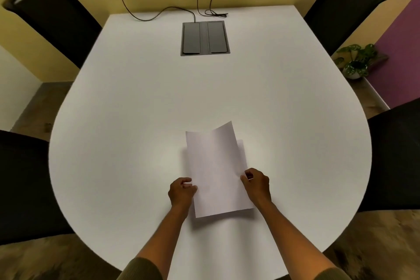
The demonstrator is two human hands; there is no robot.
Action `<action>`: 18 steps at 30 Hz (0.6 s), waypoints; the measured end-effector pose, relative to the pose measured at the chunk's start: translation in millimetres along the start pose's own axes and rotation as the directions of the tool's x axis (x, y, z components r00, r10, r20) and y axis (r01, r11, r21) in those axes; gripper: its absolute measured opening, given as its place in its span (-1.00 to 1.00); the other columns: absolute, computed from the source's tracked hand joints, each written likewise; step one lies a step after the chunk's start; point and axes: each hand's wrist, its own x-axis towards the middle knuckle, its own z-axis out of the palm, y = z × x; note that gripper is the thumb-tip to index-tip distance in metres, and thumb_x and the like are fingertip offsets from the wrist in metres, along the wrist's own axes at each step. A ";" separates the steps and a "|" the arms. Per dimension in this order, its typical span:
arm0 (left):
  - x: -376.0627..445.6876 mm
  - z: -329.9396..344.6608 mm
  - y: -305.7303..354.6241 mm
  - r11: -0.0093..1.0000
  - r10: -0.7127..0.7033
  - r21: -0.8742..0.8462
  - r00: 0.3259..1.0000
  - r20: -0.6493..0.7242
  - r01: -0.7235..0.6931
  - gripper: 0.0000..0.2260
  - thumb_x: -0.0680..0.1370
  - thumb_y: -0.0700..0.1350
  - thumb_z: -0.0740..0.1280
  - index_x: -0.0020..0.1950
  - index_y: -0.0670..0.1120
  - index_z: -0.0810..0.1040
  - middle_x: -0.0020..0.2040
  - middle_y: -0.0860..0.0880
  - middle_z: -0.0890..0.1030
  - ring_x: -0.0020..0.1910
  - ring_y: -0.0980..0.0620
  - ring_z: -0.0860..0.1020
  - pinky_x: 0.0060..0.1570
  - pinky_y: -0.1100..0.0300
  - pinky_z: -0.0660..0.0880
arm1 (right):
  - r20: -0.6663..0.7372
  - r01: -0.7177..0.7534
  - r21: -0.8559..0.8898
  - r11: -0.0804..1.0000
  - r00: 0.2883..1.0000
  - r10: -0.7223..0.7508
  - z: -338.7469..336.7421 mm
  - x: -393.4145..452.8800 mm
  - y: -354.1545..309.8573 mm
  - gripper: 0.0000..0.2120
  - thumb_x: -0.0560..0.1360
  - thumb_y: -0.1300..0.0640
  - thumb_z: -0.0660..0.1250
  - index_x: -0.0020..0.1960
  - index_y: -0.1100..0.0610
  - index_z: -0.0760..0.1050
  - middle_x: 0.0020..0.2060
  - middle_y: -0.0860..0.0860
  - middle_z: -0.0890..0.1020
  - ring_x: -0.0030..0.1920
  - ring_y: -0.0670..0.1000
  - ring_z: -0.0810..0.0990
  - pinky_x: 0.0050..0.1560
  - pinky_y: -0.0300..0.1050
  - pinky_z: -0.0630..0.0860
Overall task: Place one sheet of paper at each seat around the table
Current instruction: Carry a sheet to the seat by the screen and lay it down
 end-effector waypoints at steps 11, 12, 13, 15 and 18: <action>-11.6 -59.1 16.0 0.956 -0.062 -0.294 0.976 -0.207 -0.002 -0.68 0.45 -0.34 0.43 0.20 -0.24 0.58 0.07 -0.21 0.64 0.07 -0.19 0.60 0.19 -0.07 0.55 | 0.167 0.113 0.218 0.969 0.974 -0.151 4.6 10.1 -60.2 -0.90 0.54 0.10 0.37 0.00 0.12 0.58 -0.11 -0.01 0.64 -0.08 0.04 0.62 -0.04 -0.12 0.53; -11.2 -62.8 16.9 0.948 -0.062 -0.319 0.976 -0.206 -0.007 -0.69 0.46 -0.34 0.43 0.20 -0.25 0.58 0.06 -0.20 0.63 0.04 -0.17 0.60 0.17 -0.06 0.56 | 0.168 0.104 0.247 0.963 0.975 -0.148 5.6 11.8 -62.6 -0.92 0.53 0.09 0.38 -0.02 0.09 0.58 -0.11 -0.03 0.64 -0.07 0.04 0.62 -0.02 -0.10 0.55; -11.5 -67.3 16.8 0.939 -0.067 -0.344 0.976 -0.208 -0.010 -0.70 0.46 -0.34 0.43 0.18 -0.25 0.58 0.05 -0.20 0.63 0.01 -0.16 0.60 0.14 -0.04 0.57 | 0.175 0.092 0.278 0.956 0.974 -0.145 7.5 13.1 -66.0 -0.96 0.53 0.09 0.39 -0.04 0.05 0.58 -0.11 -0.05 0.65 -0.06 0.04 0.63 -0.02 -0.09 0.56; -16.0 -79.0 14.0 0.917 -0.083 -0.398 0.968 -0.237 -0.019 -0.76 0.46 -0.34 0.42 0.12 -0.24 0.60 0.04 -0.19 0.64 -0.01 -0.18 0.61 0.11 -0.04 0.58 | 0.219 0.089 0.329 0.940 0.961 -0.168 12.8 11.9 -75.2 -0.97 0.51 0.08 0.41 -0.10 -0.02 0.58 -0.12 -0.07 0.67 -0.06 0.03 0.65 0.00 -0.06 0.59; -29.7 -103.3 3.4 0.883 -0.127 -0.468 0.941 -0.313 -0.036 -0.84 0.48 -0.32 0.41 0.04 -0.18 0.60 0.05 -0.18 0.64 0.04 -0.20 0.61 0.09 -0.04 0.58 | 0.323 0.067 0.378 0.923 0.925 -0.200 31.4 5.2 -91.5 -0.97 0.50 0.08 0.43 -0.10 -0.03 0.60 -0.09 -0.03 0.69 -0.04 0.06 0.66 0.05 0.04 0.62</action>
